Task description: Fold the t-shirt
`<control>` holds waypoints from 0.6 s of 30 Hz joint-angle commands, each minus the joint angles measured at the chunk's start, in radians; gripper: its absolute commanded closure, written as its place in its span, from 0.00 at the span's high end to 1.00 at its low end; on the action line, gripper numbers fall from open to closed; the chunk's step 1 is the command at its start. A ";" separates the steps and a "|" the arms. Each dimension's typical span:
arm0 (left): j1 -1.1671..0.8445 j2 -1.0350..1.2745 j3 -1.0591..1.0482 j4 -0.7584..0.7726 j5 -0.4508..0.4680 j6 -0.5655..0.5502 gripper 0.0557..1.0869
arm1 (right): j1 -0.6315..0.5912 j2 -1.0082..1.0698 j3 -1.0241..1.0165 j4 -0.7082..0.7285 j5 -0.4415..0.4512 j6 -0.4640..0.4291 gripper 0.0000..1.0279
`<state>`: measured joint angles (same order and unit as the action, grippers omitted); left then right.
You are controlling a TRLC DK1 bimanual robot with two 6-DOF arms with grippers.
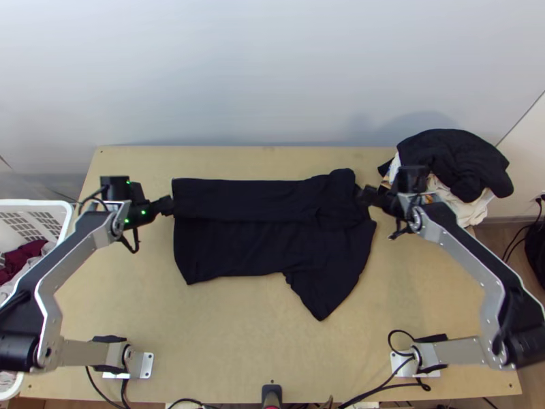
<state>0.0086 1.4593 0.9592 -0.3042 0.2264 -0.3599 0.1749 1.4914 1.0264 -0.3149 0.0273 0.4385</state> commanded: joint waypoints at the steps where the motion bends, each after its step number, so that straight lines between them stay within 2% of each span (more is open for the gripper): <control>1: -0.001 -0.160 0.046 -0.262 0.074 -0.017 0.90 | -0.028 -0.148 0.027 -0.090 -0.007 0.006 0.96; 3: -0.001 -0.234 0.021 -0.351 0.099 0.007 0.90 | -0.025 -0.203 0.031 -0.131 -0.009 0.008 0.96; 8: -0.024 -0.381 -0.109 -0.457 0.105 0.090 0.90 | -0.026 -0.298 0.014 -0.208 -0.009 0.009 0.96; 14: -0.156 -0.435 -0.238 -0.464 0.103 0.081 0.90 | 0.002 -0.376 0.008 -0.305 -0.052 0.031 0.96; 18: -0.210 -0.436 -0.312 -0.415 0.083 0.050 0.90 | 0.002 -0.415 0.023 -0.362 -0.076 0.039 0.96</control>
<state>-0.1093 1.0706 0.7677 -0.7319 0.3222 -0.2878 0.1665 1.1568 1.0382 -0.5854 -0.0166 0.4648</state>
